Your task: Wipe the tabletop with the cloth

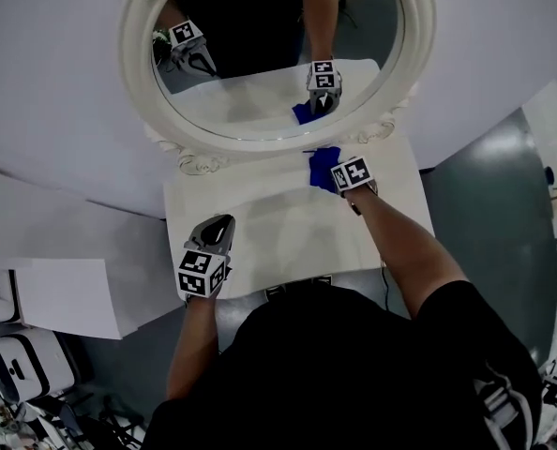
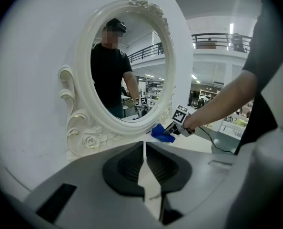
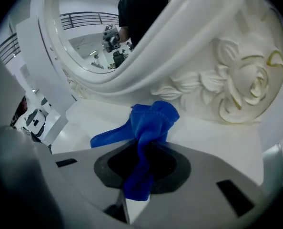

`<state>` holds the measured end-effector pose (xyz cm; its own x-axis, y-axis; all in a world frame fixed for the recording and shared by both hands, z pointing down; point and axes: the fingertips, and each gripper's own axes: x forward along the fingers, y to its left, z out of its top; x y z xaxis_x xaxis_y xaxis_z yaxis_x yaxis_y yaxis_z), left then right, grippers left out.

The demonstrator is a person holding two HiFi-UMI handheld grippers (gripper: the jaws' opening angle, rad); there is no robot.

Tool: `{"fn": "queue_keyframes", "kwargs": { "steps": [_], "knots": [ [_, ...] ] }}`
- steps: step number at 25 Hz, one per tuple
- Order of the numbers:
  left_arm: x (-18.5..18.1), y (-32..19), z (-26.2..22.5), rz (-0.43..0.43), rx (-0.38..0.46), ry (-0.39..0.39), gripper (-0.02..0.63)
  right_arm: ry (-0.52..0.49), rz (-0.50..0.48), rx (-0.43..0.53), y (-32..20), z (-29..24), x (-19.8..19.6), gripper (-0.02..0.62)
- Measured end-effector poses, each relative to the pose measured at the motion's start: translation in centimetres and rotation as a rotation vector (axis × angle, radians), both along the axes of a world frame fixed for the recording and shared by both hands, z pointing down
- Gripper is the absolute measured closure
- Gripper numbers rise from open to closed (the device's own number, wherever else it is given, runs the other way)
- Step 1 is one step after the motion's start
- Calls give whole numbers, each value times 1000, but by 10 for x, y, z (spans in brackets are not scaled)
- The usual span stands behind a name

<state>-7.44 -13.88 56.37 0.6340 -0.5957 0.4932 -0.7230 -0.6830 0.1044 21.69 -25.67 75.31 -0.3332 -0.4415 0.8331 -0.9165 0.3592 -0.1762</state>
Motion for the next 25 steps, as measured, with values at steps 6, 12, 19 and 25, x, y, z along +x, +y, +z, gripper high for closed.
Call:
{"fn": "queue_keyframes", "kwargs": {
  "steps": [6, 12, 19, 25],
  "knots": [
    [34, -6, 2, 40, -7, 0, 584, 1, 92, 3, 3, -2, 66, 536],
    [59, -14, 3, 68, -13, -1, 584, 5, 149, 4, 4, -3, 117, 536],
    [75, -22, 5, 83, -18, -4, 584, 25, 221, -1, 5, -3, 171, 535],
    [81, -25, 7, 90, -23, -8, 584, 19, 276, 3, 9, -3, 201, 535]
  ]
}}
